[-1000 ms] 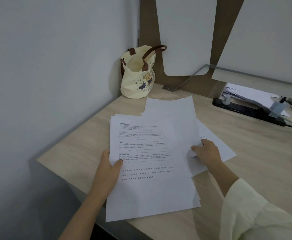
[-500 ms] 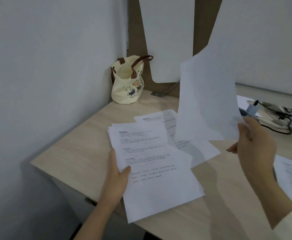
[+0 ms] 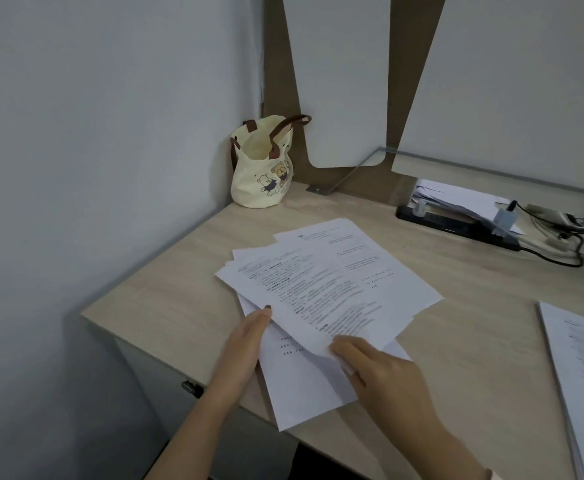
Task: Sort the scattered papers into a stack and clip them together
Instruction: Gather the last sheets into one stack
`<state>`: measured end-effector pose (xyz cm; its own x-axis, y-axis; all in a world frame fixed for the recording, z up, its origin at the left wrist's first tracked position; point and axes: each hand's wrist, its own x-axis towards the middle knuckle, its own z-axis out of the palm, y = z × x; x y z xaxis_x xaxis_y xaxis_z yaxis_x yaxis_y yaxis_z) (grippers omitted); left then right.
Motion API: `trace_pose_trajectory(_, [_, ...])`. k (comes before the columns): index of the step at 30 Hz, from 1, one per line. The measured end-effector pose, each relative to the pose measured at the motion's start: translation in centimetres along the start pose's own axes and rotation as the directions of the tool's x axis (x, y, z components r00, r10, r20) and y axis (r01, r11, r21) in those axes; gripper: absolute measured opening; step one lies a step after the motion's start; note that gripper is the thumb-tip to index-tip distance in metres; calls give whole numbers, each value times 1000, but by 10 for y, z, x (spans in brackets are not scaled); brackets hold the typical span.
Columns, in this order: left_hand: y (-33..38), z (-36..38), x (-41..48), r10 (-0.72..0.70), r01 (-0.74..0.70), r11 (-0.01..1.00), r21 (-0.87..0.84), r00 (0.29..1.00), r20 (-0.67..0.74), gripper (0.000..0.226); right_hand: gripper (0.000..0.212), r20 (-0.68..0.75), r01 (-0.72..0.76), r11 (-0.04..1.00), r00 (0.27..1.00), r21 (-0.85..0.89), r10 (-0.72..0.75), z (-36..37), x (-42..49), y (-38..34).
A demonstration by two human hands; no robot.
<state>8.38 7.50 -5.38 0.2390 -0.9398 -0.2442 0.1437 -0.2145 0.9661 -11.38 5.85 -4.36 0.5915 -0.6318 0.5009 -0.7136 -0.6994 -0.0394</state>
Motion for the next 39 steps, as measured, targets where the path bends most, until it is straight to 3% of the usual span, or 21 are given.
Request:
trace_pose_trajectory(5, [-3, -2, 0, 11, -11, 999, -32, 1000, -13, 25, 22, 79, -119, 966, 992, 231, 103, 1, -4, -6])
trace_pose_trajectory(8, [-4, -4, 4, 29, -30, 994, -106, 999, -13, 31, 26, 144, -316, 847, 949, 428, 282, -3, -9, 4])
trace_pose_trajectory(10, [-5, -5, 6, 48, -49, 993, -111, 999, -12, 33, 11, 191, -389, 779, 921, 491, 339, -7, -15, 10])
trace_pose_trajectory(13, [-6, -3, 7, 55, -57, 993, -104, 998, -21, 30, 16, 273, -460, 726, 888, 511, 370, -12, -21, 12])
trace_pose_trajectory(19, [-9, 5, 10, 133, -130, 990, 58, 990, -51, 30, 17, 460, -581, 504, 814, 639, 354, -16, -5, 0])
trace_pose_trajectory(22, [-7, 6, 11, 191, -175, 976, 133, 974, -120, 25, 19, 338, -610, 536, 783, 584, 523, -9, 11, 25])
trace_pose_trajectory(25, [-3, 3, 13, 232, -198, 967, 160, 944, -233, 15, 13, 182, -696, 598, 699, 398, 692, 5, 24, 72])
trace_pose_trajectory(27, [-3, -2, 17, 249, -200, 962, 187, 922, -295, 5, 38, 237, -790, 549, 608, 273, 758, 16, 32, 99])
trace_pose_trajectory(29, [-5, -6, 22, 281, -218, 951, 219, 907, -314, 12, 62, 309, -852, 487, 524, 193, 794, 23, 40, 115])
trace_pose_trajectory(33, [-9, -5, 27, 314, -258, 943, 211, 899, -305, 27, 83, 322, -871, 490, 472, 31, 820, 37, 48, 130])
trace_pose_trajectory(37, [-13, -4, 33, 313, -241, 938, 250, 898, -310, 39, 73, 307, -883, 466, 430, -50, 849, 40, 59, 136])
trace_pose_trajectory(39, [-14, -5, 34, 314, -230, 932, 279, 897, -310, 42, 52, 332, -911, 402, 409, 93, 850, 42, 61, 140])
